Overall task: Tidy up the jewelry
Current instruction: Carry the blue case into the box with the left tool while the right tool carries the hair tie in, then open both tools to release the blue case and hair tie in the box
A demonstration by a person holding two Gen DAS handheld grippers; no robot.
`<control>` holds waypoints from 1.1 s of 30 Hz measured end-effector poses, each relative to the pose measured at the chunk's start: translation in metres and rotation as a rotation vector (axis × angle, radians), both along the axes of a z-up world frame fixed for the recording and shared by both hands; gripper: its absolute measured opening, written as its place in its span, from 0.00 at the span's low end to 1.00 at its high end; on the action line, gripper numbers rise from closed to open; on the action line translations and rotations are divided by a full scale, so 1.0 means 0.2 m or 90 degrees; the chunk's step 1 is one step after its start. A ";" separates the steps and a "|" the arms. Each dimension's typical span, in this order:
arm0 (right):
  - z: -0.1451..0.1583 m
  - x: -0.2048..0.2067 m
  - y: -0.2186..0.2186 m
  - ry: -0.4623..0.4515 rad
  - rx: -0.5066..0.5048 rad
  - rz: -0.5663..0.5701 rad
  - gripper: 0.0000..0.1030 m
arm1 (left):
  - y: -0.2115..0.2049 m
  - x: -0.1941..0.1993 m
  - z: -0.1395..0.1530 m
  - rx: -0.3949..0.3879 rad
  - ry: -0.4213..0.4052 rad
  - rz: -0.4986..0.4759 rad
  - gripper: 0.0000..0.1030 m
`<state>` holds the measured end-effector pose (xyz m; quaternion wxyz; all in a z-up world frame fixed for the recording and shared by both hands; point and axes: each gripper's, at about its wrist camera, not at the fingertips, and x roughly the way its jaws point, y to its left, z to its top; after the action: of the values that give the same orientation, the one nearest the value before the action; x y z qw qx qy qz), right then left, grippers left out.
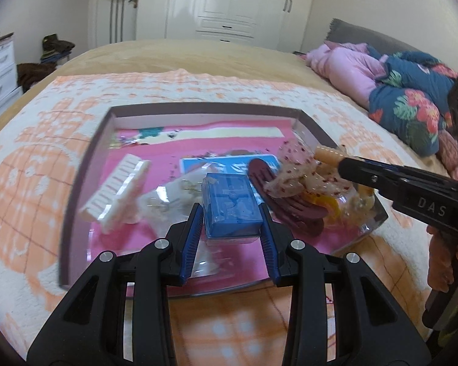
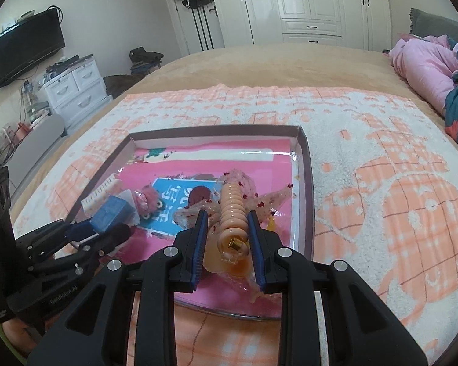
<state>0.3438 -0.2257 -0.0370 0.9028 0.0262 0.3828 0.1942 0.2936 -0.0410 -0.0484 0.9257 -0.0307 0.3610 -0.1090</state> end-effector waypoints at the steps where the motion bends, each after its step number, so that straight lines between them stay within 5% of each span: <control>1: -0.01 0.00 0.00 0.003 0.001 0.000 0.25 | -0.01 0.00 -0.01 0.003 0.001 -0.003 0.28; 33: -0.04 -0.10 -0.04 0.031 0.043 -0.007 0.33 | 0.00 -0.01 -0.03 0.003 0.009 -0.007 0.28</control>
<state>0.3242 -0.2346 -0.0451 0.8929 0.0637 0.3977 0.2014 0.2909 -0.0403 -0.0539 0.9225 -0.0270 0.3681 -0.1127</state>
